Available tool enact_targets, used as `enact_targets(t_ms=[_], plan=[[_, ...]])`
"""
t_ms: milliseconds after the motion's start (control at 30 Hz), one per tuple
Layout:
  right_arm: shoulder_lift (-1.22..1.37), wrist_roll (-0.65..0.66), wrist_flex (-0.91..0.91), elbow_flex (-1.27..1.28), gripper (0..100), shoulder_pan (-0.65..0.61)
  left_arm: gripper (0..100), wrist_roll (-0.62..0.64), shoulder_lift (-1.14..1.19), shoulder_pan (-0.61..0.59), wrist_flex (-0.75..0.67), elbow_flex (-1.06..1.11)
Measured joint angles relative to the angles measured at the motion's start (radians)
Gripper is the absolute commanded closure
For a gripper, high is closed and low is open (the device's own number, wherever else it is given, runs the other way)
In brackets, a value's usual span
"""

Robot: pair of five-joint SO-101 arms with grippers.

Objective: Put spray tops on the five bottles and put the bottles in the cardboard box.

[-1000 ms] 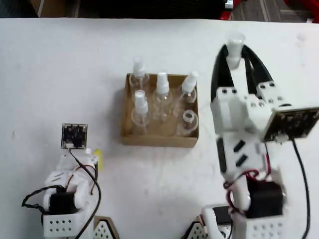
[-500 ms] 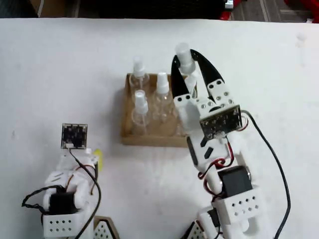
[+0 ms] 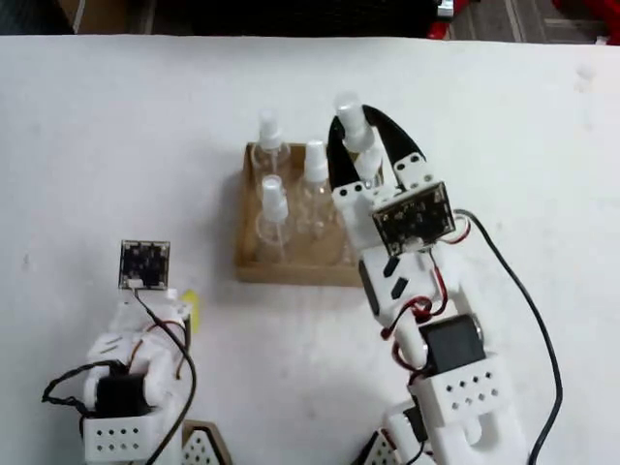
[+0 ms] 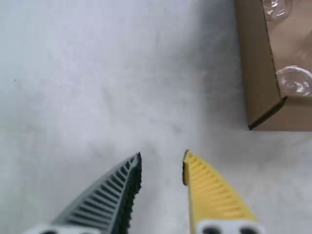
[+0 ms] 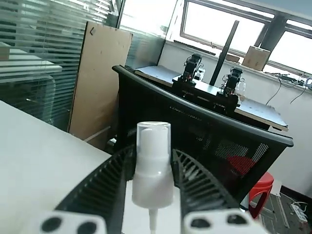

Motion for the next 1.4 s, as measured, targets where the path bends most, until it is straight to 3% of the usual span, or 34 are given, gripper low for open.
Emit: enact_targets(t_ms=[633, 967, 1200, 1400], plan=[[0.117, 0.055, -0.028, 0.0, 98.3, 0.015, 87, 0.0, 0.0, 0.0, 0.0, 0.0], [0.066, 0.052, -0.091, 0.175, 98.3, 0.014, 87, 0.0, 0.0, 0.0, 0.0, 0.0], [-0.072, -0.163, -0.272, 0.382, 98.3, 0.052, 87, 0.0, 0.0, 0.0, 0.0, 0.0], [-0.146, -0.204, -0.339, 0.543, 98.3, 0.091, 87, 0.0, 0.0, 0.0, 0.0, 0.0]])
